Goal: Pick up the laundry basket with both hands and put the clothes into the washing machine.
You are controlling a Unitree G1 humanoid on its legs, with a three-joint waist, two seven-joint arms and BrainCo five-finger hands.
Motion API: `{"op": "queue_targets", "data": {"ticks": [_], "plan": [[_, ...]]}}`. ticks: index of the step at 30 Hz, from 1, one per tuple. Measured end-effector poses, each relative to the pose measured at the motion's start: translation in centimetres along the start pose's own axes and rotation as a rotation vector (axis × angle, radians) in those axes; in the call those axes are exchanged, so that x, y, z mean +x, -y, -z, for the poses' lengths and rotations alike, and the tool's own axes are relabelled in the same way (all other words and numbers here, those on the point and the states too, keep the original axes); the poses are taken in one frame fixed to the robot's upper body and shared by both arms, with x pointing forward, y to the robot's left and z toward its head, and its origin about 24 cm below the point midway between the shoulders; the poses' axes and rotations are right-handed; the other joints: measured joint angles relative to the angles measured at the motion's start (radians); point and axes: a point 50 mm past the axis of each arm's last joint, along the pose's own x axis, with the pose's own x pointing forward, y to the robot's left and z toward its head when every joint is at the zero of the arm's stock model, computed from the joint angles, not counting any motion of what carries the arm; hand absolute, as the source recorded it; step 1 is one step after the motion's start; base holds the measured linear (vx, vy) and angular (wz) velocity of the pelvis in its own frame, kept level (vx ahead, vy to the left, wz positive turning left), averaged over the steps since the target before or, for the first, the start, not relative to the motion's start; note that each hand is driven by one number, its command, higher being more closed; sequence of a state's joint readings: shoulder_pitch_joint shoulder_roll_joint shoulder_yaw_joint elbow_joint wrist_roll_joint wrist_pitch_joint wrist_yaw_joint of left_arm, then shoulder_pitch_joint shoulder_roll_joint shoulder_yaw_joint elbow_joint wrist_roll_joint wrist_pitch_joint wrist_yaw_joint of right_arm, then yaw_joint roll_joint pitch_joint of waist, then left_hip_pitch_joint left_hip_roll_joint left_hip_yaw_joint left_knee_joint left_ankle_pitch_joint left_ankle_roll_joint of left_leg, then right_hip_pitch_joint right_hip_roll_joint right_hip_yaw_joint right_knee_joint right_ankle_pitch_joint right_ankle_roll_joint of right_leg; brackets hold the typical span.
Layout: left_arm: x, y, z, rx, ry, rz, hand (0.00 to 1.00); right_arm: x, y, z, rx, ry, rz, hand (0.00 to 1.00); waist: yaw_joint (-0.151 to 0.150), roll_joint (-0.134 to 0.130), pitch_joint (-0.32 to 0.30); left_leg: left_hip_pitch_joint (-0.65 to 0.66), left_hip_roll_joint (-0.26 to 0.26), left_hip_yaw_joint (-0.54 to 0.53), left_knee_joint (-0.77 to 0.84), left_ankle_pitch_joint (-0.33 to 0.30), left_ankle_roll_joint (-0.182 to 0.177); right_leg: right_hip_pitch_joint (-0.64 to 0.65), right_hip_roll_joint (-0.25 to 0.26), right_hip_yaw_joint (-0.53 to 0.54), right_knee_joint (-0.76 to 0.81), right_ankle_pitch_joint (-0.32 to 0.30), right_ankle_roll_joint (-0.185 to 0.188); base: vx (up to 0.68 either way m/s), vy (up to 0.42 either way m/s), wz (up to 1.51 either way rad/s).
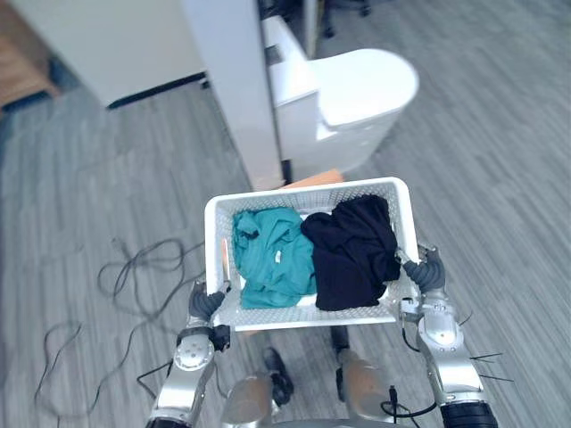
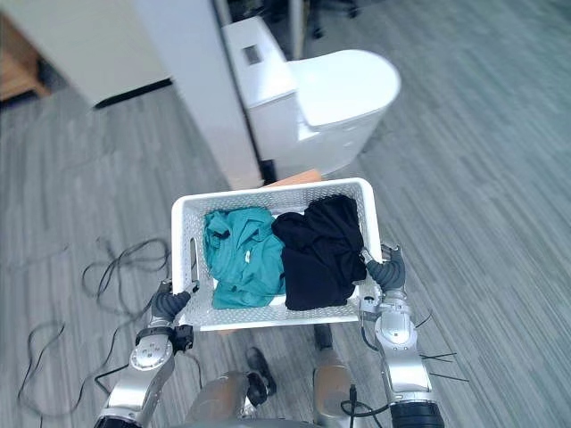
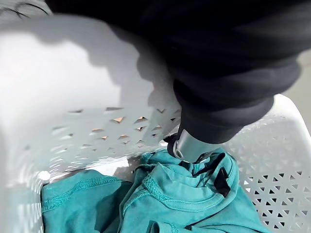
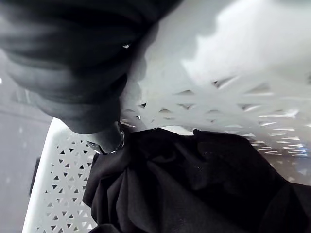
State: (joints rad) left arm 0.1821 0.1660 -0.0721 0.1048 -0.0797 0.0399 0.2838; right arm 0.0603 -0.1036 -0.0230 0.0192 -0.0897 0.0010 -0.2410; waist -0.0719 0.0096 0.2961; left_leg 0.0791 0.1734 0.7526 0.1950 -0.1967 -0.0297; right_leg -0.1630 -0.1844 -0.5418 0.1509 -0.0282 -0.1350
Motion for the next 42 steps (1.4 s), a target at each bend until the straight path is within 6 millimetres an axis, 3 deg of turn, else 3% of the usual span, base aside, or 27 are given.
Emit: {"op": "queue_targets", "data": {"ticks": [3, 4, 5, 6, 7, 8, 9, 10, 12, 14, 15, 16, 17, 18, 20, 21, 22, 23, 26, 29, 31, 34, 36, 38, 39, 40, 42], "plan": [[0.0, 0.0, 0.0, -0.001, 0.001, -0.002, 1.00, 0.0, 0.0, 0.4, -0.006, -0.014, -0.003, 1.00, 0.003, -0.015, -0.036, 0.059, 0.025, 0.155, 0.046, -0.039, -0.028, -0.008, -0.059, -0.213, 0.095, 0.041, -0.042, 0.11, -0.049, -1.84], [0.2, 0.1, -0.3, -0.006, 0.010, 0.000, 1.00, 0.2, 0.0, 0.6, -0.007, -0.015, -0.001, 1.00, -0.001, -0.016, -0.040, 0.079, 0.035, 0.185, 0.059, -0.044, -0.035, -0.018, -0.037, -0.207, 0.089, 0.045, -0.016, 0.17, -0.143, -1.91], [0.3, 0.3, -0.4, -0.010, 0.014, 0.002, 1.00, 0.3, 0.2, 0.5, -0.009, -0.013, 0.004, 1.00, -0.001, -0.017, -0.041, 0.098, 0.049, 0.208, 0.085, -0.061, -0.047, -0.020, -0.015, -0.164, 0.079, 0.041, 0.059, 0.15, -0.143, -1.55], [0.2, 0.4, -0.4, -0.014, 0.013, 0.002, 1.00, 0.4, 0.2, 0.5, -0.013, -0.013, 0.003, 1.00, 0.002, -0.011, -0.042, 0.107, 0.076, 0.223, 0.129, -0.081, -0.054, -0.027, 0.011, -0.127, 0.079, 0.029, 0.081, 0.19, -0.193, -1.98], [0.1, 0.3, -0.2, -0.013, 0.004, 0.000, 1.00, 0.4, 0.3, 0.7, -0.022, -0.020, 0.000, 1.00, 0.018, -0.009, -0.054, 0.104, 0.176, 0.235, 0.317, -0.102, -0.042, -0.045, 0.071, -0.044, 0.081, 0.006, 0.062, 0.18, -0.163, -1.88], [0.0, 0.3, 0.0, -0.014, -0.001, 0.000, 1.00, 0.4, 0.3, 0.8, -0.028, -0.020, -0.003, 1.00, 0.027, -0.004, -0.058, 0.098, 0.229, 0.230, 0.413, -0.101, -0.015, -0.039, 0.096, -0.018, 0.075, 0.002, 0.058, 0.18, -0.151, -1.82], [0.1, 0.2, -0.2, -0.005, 0.006, 0.001, 1.00, 0.2, 0.3, 1.0, -0.024, -0.032, -0.005, 1.00, 0.008, 0.006, -0.064, 0.061, 0.334, 0.196, 0.558, -0.104, 0.133, -0.019, 0.165, 0.005, 0.045, -0.003, 0.042, 0.15, -0.141, -0.65], [0.3, -0.1, -0.4, 0.005, 0.015, -0.003, 1.00, 0.1, 0.1, 1.2, -0.014, -0.040, -0.006, 1.00, -0.004, -0.003, -0.064, 0.034, 0.373, 0.152, 0.614, -0.090, 0.184, -0.008, 0.201, 0.024, 0.025, 0.010, 0.020, 0.12, -0.215, -0.97], [0.1, -0.6, 0.1, -0.016, -0.007, -0.030, 1.00, 0.6, -0.8, 0.3, -0.002, -0.011, -0.041, 1.00, 0.061, -0.021, -0.067, -0.050, 0.307, -0.177, 0.719, -0.062, 0.157, 0.023, 0.297, 0.166, -0.015, 0.027, -0.021, 0.13, -0.192, -1.79], [-1.4, -0.6, 2.1, -0.057, -0.089, -0.047, 1.00, 0.9, -1.0, 0.1, -0.056, 0.007, -0.107, 1.00, 0.121, -0.018, -0.067, -0.142, 0.047, -0.429, 0.716, -0.154, 0.106, 0.118, 0.336, 0.294, -0.122, -0.005, 0.025, 0.18, -0.090, -2.10], [-1.7, -0.4, 2.4, -0.065, -0.103, -0.047, 1.00, 0.9, -1.0, 0.2, -0.065, -0.003, -0.110, 1.00, 0.123, -0.009, -0.069, -0.176, 0.007, -0.465, 0.669, -0.163, 0.106, 0.135, 0.333, 0.285, -0.126, -0.036, 0.071, 0.19, -0.051, -1.38], [-1.9, 0.0, 2.5, -0.086, -0.108, -0.047, 1.00, 1.1, -0.5, 0.1, -0.094, 0.005, -0.107, 1.00, 0.119, 0.016, -0.062, -0.243, -0.024, -0.491, 0.587, -0.184, 0.071, 0.102, 0.310, 0.277, 0.013, -0.085, 0.021, 0.20, -0.038, -0.84], [-2.1, -0.1, 2.7, -0.086, -0.111, -0.046, 1.00, 1.0, -0.4, 0.2, -0.101, 0.005, -0.108, 1.00, 0.122, 0.011, -0.064, -0.277, -0.052, -0.509, 0.543, -0.189, 0.053, 0.109, 0.281, 0.272, 0.026, -0.068, 0.023, 0.18, -0.022, -0.96], [-2.3, 0.5, 3.2, -0.099, -0.140, -0.041, 1.00, 1.0, 0.0, 0.6, -0.116, -0.012, -0.099, 1.00, 0.117, 0.041, -0.065, -0.319, -0.067, -0.573, 0.417, -0.163, 0.010, 0.134, 0.314, 0.289, 0.003, -0.076, 0.017, 0.17, -0.040, -0.81], [-2.5, 0.6, 3.3, -0.103, -0.152, -0.041, 1.00, 0.5, 0.1, 1.2, -0.115, -0.041, -0.093, 1.00, 0.123, 0.028, -0.073, -0.361, -0.113, -0.580, 0.236, -0.079, -0.026, 0.181, 0.319, 0.320, -0.078, -0.090, 0.085, 0.21, -0.058, -0.99], [-2.5, 1.0, 3.3, -0.121, -0.153, -0.041, 1.00, 0.5, 0.6, 0.9, -0.133, -0.023, -0.091, 1.00, 0.141, 0.057, -0.080, -0.396, -0.076, -0.559, 0.161, -0.012, 0.000, 0.140, 0.314, 0.339, 0.059, -0.136, 0.030, 0.34, -0.001, -1.11], [-2.5, 1.1, 3.2, -0.123, -0.152, -0.036, 1.00, 0.3, 0.7, 0.7, -0.129, -0.009, -0.085, 1.00, 0.148, 0.054, -0.084, -0.404, -0.078, -0.523, 0.204, 0.027, 0.026, 0.161, 0.291, 0.377, 0.057, -0.171, 0.029, 0.38, 0.008, -0.95], [-2.5, 1.5, 3.4, -0.131, -0.165, -0.031, 1.00, 0.3, 0.8, 1.0, -0.129, -0.028, -0.076, 1.00, 0.138, 0.059, -0.087, -0.402, -0.067, -0.532, 0.214, 0.045, 0.052, 0.179, 0.294, 0.373, 0.042, -0.171, 0.051, 0.44, 0.028, -0.48], [-2.5, 1.5, 3.4, -0.136, -0.173, -0.035, 1.00, 0.0, 1.1, 1.6, -0.128, -0.058, -0.060, 1.00, 0.141, 0.008, -0.103, -0.341, -0.101, -0.434, 0.204, 0.040, 0.064, 0.185, 0.254, 0.405, 0.110, -0.223, 0.133, 0.51, 0.021, -0.35], [-2.9, 0.5, 4.1, -0.091, -0.197, -0.043, 1.00, -0.5, 0.1, 3.3, -0.106, -0.139, -0.076, 1.00, 0.137, -0.023, -0.100, -0.155, -0.135, -0.413, 0.099, 0.018, 0.124, 0.037, 0.155, 0.311, 0.634, -0.186, 0.223, 0.56, 0.002, -0.21], [-3.0, -0.1, 4.5, -0.063, -0.212, -0.047, 1.00, -0.9, -0.5, 4.1, -0.100, -0.174, -0.093, 1.00, 0.108, -0.006, -0.094, -0.031, -0.129, -0.435, 0.054, -0.028, 0.108, -0.070, 0.040, 0.210, 0.894, -0.252, 0.074, 0.54, -0.064, 0.19], [-2.9, -0.2, 4.4, -0.061, -0.206, -0.049, 1.00, -0.7, -0.6, 3.8, -0.098, -0.152, -0.109, 1.00, 0.083, 0.045, -0.100, 0.076, -0.082, -0.449, 0.000, -0.067, 0.069, -0.203, -0.014, 0.161, 0.708, -0.268, 0.063, 0.60, -0.091, 0.15], [-2.7, -0.2, 4.1, -0.061, -0.196, -0.047, 1.00, -0.6, -0.5, 3.7, -0.098, -0.146, -0.110, 1.00, 0.077, 0.066, -0.090, 0.137, -0.047, -0.453, -0.036, -0.070, 0.062, -0.261, 0.024, 0.216, 0.449, -0.189, 0.141, 0.66, -0.216, 0.25], [-2.9, -0.6, 4.4, -0.014, -0.200, -0.027, 1.00, -1.5, -0.5, 4.1, -0.093, -0.163, -0.115, 1.00, 0.049, 0.016, -0.115, 0.206, -0.047, -0.468, -0.032, -0.112, -0.031, -0.205, 0.045, 0.369, 0.013, 0.100, 0.171, 0.65, -0.289, 0.70], [-2.9, -0.3, 4.6, -0.005, -0.208, -0.011, 1.00, -1.6, -0.1, 4.3, -0.105, -0.166, -0.110, 1.00, 0.043, 0.029, -0.116, 0.226, -0.025, -0.483, -0.015, -0.140, -0.065, -0.211, 0.047, 0.376, 0.061, 0.200, 0.168, 0.67, -0.279, 0.43], [-2.9, 1.1, 4.7, -0.048, -0.225, -0.002, 1.00, -0.9, 0.6, 4.2, -0.139, -0.160, -0.103, 1.00, 0.054, 0.088, -0.125, 0.201, 0.046, -0.505, 0.069, -0.152, -0.075, -0.231, 0.096, 0.349, 0.154, 0.108, 0.157, 0.53, -0.217, 0.03], [-2.6, 1.6, 4.4, -0.048, -0.212, 0.007, 1.00, -0.6, 1.3, 4.1, -0.158, -0.158, -0.087, 1.00, 0.055, 0.097, -0.121, 0.074, 0.109, -0.548, 0.355, -0.066, -0.080, -0.209, 0.111, 0.320, 0.201, 0.035, 0.139, 0.56, -0.244, 0.08]]}}
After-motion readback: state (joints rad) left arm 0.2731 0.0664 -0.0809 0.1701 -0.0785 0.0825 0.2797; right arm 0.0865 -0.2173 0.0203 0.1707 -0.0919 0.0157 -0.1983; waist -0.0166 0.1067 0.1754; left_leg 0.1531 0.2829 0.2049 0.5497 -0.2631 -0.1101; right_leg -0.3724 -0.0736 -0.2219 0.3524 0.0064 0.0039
